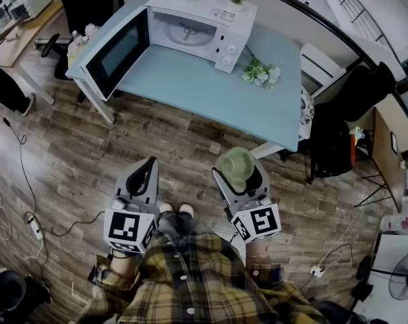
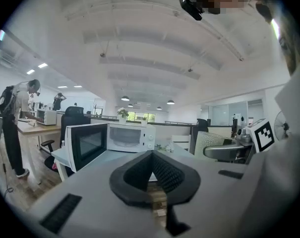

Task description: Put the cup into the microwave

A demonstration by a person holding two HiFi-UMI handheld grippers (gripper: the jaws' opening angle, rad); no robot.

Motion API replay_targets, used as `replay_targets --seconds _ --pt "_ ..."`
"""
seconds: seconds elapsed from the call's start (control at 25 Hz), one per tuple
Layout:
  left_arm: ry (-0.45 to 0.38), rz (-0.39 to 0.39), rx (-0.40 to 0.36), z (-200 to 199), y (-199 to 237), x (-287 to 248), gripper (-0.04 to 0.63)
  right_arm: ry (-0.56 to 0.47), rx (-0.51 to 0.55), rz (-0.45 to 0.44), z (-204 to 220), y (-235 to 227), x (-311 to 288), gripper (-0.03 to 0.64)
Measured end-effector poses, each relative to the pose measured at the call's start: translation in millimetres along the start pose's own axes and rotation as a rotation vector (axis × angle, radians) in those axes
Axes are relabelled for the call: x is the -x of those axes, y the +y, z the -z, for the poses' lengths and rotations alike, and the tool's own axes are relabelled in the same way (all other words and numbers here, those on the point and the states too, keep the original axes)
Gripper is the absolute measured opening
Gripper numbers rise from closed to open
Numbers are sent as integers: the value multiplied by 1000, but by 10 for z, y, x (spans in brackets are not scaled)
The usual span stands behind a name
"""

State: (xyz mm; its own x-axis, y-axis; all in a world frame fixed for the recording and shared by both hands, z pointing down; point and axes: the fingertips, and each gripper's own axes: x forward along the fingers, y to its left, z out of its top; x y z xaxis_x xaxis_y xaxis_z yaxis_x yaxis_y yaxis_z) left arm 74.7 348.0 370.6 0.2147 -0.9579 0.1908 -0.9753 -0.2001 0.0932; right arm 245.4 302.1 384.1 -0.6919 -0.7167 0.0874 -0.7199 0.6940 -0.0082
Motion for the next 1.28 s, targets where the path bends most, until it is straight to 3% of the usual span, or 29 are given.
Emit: replay_targets --seconds 0.76,1.28 --pt "8 -51 -2 71 -221 -115 -11 2 -56 -71 118 -189 91 368" --pt "2 -71 1 -69 302 -571 -11 22 -52 -99 114 -238 -601 368"
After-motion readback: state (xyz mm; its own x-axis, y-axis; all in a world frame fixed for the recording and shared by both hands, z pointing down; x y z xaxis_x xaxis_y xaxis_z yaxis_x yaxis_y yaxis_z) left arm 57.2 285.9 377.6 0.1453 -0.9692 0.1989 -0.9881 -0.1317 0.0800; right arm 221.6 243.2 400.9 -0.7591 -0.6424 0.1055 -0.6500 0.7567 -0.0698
